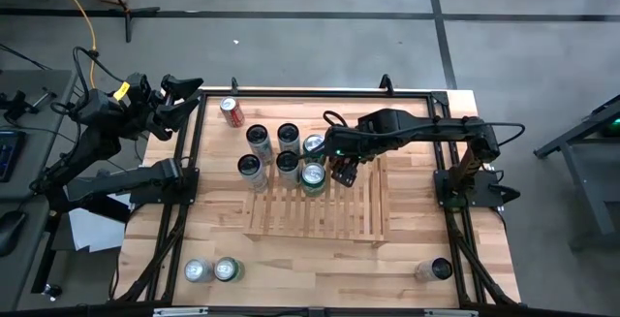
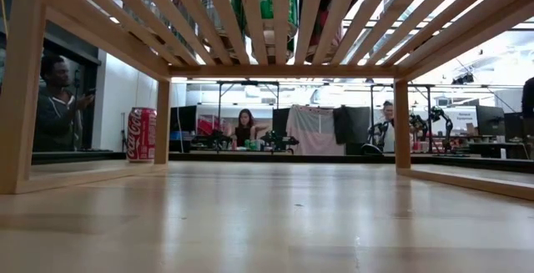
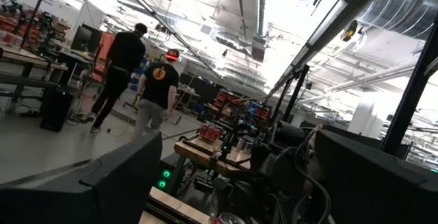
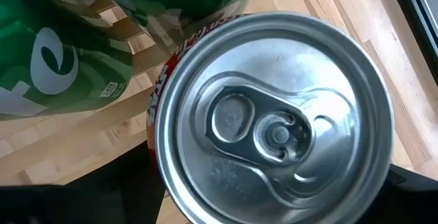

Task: Place canned beverage on shelf
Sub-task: Put the right red soda can on the shelf, then put the red soda can aligned with other red soda can on the shelf

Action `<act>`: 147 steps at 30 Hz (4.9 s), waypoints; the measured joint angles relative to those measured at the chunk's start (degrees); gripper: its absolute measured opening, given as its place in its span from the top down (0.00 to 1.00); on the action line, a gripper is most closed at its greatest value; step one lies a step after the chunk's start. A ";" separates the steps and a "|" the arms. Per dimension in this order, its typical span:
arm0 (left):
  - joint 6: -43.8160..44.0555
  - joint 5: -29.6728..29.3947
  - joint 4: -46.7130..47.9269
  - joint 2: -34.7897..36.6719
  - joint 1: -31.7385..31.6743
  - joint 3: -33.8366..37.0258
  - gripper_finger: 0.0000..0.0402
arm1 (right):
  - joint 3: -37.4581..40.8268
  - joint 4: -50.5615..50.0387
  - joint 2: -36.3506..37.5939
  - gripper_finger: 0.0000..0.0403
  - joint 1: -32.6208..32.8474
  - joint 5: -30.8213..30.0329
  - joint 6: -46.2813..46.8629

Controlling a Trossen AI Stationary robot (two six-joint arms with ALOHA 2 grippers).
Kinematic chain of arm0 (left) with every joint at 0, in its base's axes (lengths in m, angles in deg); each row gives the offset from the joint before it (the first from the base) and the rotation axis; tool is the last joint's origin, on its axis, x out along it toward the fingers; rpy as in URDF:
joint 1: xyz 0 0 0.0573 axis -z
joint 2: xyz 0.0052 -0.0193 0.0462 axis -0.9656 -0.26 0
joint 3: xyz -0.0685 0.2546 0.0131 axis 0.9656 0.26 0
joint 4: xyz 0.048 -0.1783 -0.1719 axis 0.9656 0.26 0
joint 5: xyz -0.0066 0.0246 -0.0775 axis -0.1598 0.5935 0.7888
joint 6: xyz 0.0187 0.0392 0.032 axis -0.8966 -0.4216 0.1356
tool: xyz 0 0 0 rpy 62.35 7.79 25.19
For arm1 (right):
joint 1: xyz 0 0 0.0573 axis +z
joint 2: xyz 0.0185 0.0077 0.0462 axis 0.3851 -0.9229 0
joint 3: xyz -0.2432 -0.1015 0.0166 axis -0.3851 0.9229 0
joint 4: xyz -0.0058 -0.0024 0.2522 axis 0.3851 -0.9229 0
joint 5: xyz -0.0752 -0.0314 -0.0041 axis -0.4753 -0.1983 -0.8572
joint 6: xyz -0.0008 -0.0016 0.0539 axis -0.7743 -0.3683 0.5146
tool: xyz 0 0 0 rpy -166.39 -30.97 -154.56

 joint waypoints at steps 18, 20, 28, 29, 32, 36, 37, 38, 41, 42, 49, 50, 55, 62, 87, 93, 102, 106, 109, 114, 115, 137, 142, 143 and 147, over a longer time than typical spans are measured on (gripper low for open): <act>-0.24 0.00 -0.01 0.00 -0.01 0.00 0.07 | -0.81 -2.62 1.36 0.05 -0.02 1.42 -1.41; -0.24 0.00 -0.01 0.00 0.00 -0.02 0.07 | -1.74 -4.67 2.24 0.05 -0.02 2.12 -2.70; -0.26 -0.04 -0.01 0.00 -0.01 -0.01 0.07 | -4.74 -7.22 8.62 0.05 -0.03 0.92 -4.65; -0.26 -0.07 -0.01 0.00 0.02 -0.02 0.07 | -4.74 -7.50 9.62 0.05 -0.04 -0.51 -4.13; -0.26 -0.32 -0.01 0.00 -0.01 -0.02 0.07 | -4.74 -7.94 12.63 0.05 -0.04 -7.63 -2.59; -0.87 -0.64 0.00 0.00 -0.01 -0.02 0.07 | -4.74 -8.04 16.76 0.05 -0.83 -13.38 -1.97; -0.99 -0.84 0.00 0.00 0.00 -0.02 0.07 | -4.74 -8.04 17.74 0.05 -1.14 -14.64 -1.12; -1.03 -1.31 0.07 0.00 0.02 -0.02 0.07 | -4.74 -8.04 18.62 0.05 -1.51 -15.78 -0.31; -1.05 -4.84 1.02 0.00 0.02 -0.04 0.07 | -4.72 -8.04 21.30 0.05 -2.60 -18.41 1.28; -0.72 -7.32 2.32 0.00 0.02 -0.07 0.07 | -4.72 -8.04 22.14 0.05 -2.92 -18.68 1.36; 9.89 -24.28 25.40 -3.84 -0.01 -0.04 0.07 | -4.72 -8.04 25.79 0.05 -4.84 -19.77 1.53; 11.01 -25.36 28.00 -5.01 -0.01 -0.02 0.07 | -4.72 -8.04 25.94 0.05 -5.09 -19.79 1.53; 14.83 -30.84 37.51 -12.91 -1.09 -0.02 0.07 | -4.70 -8.04 25.68 0.05 -6.32 -19.77 1.47; 16.32 -34.49 46.99 -24.80 -7.54 -0.02 0.07 | -4.68 -8.04 25.04 0.05 -6.75 -19.62 1.36; 7.45 -23.55 33.91 -47.87 -25.10 -0.02 0.07 | -4.68 -8.04 25.03 0.05 -6.73 -19.38 3.04; 7.45 -21.06 33.06 -50.87 -25.43 -0.02 0.07 | -4.68 -8.04 25.03 0.05 -6.73 -19.38 3.04; 7.45 -20.13 33.41 -53.63 -25.43 -0.02 0.07 | -4.68 -8.04 25.00 0.05 -6.75 -21.19 3.51; 6.68 -20.24 33.31 -53.88 -25.40 -0.02 0.07 | -4.68 -8.04 25.00 0.05 -6.75 -22.33 4.94; 4.66 -20.28 33.14 -53.88 -25.40 -0.02 0.12 | -4.68 -8.04 25.00 0.05 -6.73 -22.33 4.92; 2.27 -19.77 34.13 -52.90 -25.40 0.05 0.30 | -4.68 -8.04 25.00 0.05 -6.75 -22.31 4.89; 1.92 -19.50 34.51 -52.17 -25.40 0.11 0.30 | -4.68 -8.04 25.00 0.05 -6.75 -22.28 4.86; -18.56 6.80 28.14 -38.32 -15.96 -39.74 0.30 | -4.66 -5.25 23.87 0.05 -6.73 -14.05 2.61; -30.27 7.68 27.16 -40.83 -3.59 -45.06 0.30 | -4.63 3.69 21.63 0.05 -6.73 -6.28 -3.16; -32.27 6.96 26.94 -41.51 -0.98 -45.84 0.30 | -4.63 6.14 21.21 0.05 -6.73 -5.40 -3.82; -38.79 0.52 26.86 -43.86 7.52 -47.04 0.30 | -4.63 14.95 19.69 0.05 -6.93 -4.04 -1.77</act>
